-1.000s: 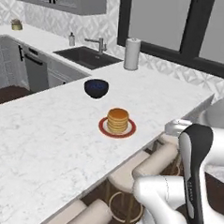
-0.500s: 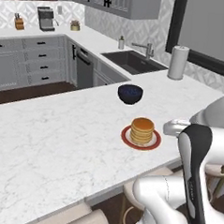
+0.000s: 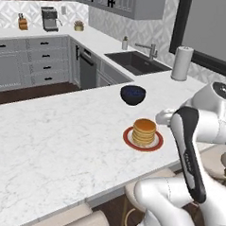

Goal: Take the strawberry from the fridge and place it on top of the pancake, located on the dining counter.

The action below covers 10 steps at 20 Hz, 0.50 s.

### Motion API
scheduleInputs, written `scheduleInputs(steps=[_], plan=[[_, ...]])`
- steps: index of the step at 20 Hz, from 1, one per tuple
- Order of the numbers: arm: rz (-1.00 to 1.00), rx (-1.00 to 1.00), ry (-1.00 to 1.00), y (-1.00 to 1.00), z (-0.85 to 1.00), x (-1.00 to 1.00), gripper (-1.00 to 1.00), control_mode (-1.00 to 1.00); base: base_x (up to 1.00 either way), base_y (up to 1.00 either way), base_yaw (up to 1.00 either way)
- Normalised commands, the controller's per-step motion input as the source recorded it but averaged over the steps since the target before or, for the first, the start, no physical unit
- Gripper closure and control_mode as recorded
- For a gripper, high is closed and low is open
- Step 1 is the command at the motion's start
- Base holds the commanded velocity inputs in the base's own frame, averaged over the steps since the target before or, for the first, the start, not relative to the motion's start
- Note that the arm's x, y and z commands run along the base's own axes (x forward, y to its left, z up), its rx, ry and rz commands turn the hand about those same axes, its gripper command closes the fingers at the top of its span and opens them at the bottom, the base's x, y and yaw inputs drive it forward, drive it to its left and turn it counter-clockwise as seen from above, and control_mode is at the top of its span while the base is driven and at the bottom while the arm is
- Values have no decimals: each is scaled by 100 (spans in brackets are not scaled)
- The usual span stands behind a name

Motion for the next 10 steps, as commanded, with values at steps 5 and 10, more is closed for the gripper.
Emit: scheduleInputs(steps=[5, 10], plan=[[5, -9, 17, 2, -45, 99, 100, -100, 0, 0, 0], [0, -13, 6, 2, -40, 87, 100, -100, 0, 0, 0]])
